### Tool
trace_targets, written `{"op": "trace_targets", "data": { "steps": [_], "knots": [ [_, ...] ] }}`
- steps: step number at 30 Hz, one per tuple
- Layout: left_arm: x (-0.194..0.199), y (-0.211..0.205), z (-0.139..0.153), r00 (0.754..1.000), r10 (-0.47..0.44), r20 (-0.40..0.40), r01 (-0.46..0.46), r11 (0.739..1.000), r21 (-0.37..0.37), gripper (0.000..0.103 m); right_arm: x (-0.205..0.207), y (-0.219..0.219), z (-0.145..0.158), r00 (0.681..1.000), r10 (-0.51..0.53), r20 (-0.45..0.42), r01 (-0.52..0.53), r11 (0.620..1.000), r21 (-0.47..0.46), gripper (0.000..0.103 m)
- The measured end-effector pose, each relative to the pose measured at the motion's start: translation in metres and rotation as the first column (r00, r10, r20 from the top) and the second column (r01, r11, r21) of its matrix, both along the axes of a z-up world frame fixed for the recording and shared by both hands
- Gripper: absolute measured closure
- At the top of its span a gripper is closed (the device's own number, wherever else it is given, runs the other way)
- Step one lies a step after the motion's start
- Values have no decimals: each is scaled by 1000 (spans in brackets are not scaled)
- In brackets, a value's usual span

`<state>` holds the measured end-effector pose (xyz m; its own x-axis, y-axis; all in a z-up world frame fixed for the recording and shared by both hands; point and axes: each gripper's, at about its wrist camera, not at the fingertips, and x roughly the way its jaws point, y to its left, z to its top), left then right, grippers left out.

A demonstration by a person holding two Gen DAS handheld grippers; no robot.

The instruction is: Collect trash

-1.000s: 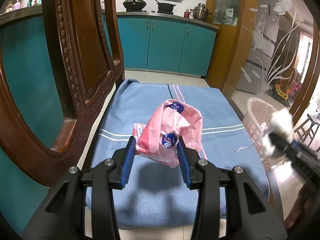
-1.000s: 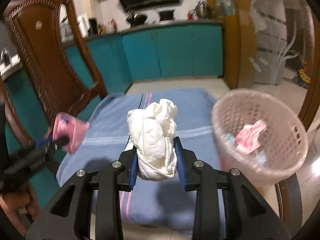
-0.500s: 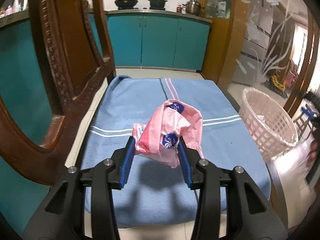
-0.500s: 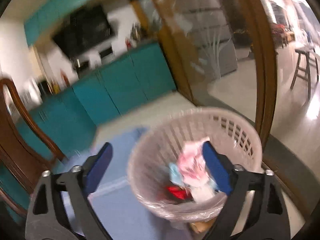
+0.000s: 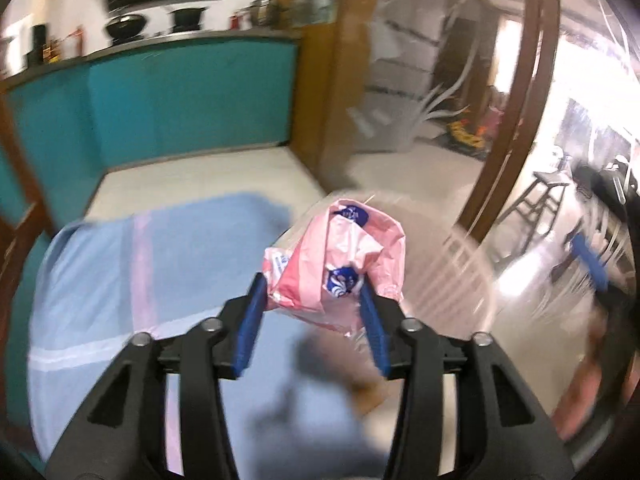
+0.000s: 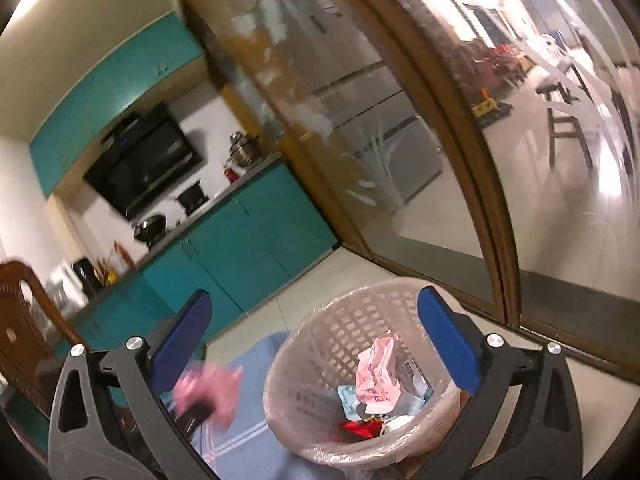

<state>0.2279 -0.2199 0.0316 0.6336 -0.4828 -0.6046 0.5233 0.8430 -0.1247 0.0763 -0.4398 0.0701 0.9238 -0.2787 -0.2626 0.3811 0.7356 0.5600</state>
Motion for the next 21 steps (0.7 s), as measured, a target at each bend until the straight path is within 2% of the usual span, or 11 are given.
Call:
{"op": "trace_targets", "data": {
  "steps": [1,2,4,7,12,14,16,18,20,21],
  "knots": [
    [9,-17,5,1000,-23,-12,22,1000,-10,24,-1,-2,-1,1000,-4,-1,4,1000,2,3],
    [15,-28,6,999,-28,-19,28,1000,-6,5,-1,-4,-2,1000,-4,-3,4,1000,7,3],
    [20,-36,5,1000,-14,3,14,1000,28,5,1,-7,-4,1000,11,-12,-11,1000,22,3],
    [15,-16,-4,1000,10,26,-12,999,53,5,5,-2,-4,999,47,-25,-47,999,9,3],
    [-3,73,-24,986,164,34,-166,984,63,3,23,32,-3,980,174,-97,-178,983,-43,3],
    [-14,110,-30,972,227,57,-230,971,64,3,34,55,-5,963,225,-149,-239,968,-80,3],
    [-28,143,-34,961,269,66,-274,959,76,3,47,86,-10,932,288,-222,-320,939,-126,3],
    [-38,172,-37,945,322,47,-325,941,91,3,54,114,-16,901,339,-270,-386,911,-144,3],
    [-49,200,-41,934,357,3,-356,932,72,3,60,142,-22,866,388,-316,-452,878,-161,3],
    [-53,208,-41,927,376,8,-376,924,73,3,60,159,-26,853,398,-338,-475,860,-186,3]
  ]
}}
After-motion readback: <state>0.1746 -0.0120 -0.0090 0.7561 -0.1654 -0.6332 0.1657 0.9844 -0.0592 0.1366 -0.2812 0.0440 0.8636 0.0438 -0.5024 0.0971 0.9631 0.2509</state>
